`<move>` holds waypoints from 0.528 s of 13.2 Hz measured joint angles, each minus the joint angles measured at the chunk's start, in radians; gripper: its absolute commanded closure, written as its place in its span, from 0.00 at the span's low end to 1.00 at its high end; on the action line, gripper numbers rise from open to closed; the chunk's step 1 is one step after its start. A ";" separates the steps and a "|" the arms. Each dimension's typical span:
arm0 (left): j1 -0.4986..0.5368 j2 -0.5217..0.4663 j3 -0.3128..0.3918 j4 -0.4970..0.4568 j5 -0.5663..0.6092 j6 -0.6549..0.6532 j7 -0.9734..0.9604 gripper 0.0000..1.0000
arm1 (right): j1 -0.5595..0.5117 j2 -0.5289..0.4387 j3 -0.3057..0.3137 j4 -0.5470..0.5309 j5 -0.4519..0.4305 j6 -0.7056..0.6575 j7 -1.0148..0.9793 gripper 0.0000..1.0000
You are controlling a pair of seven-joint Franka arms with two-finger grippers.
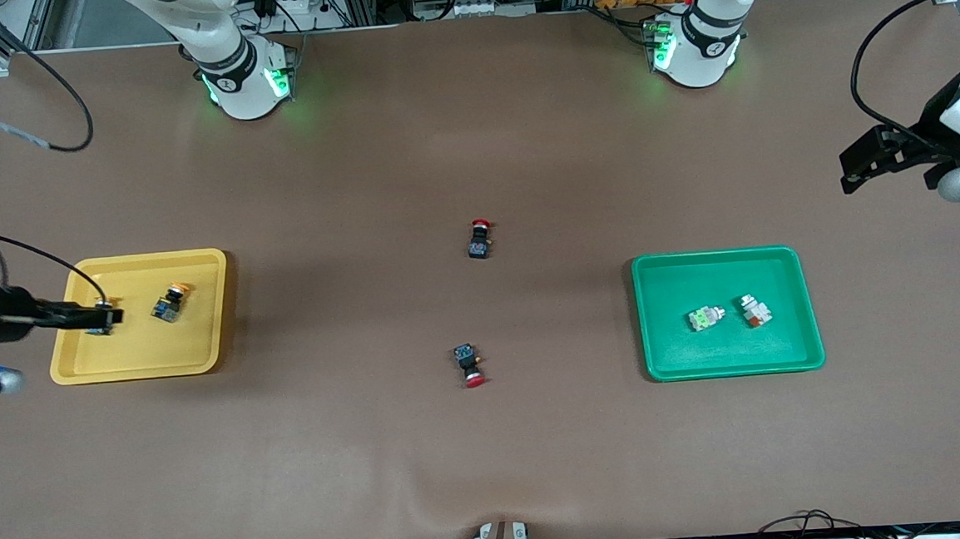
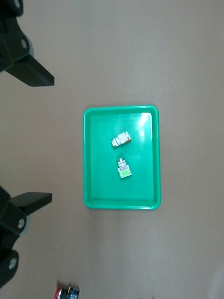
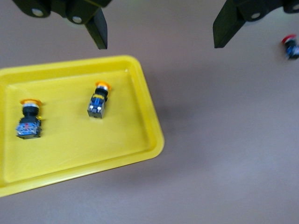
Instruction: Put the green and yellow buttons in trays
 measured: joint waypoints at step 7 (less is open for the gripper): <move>-0.093 -0.113 0.133 -0.145 -0.014 0.002 0.020 0.00 | 0.121 -0.049 0.005 0.154 -0.053 -0.166 0.000 0.00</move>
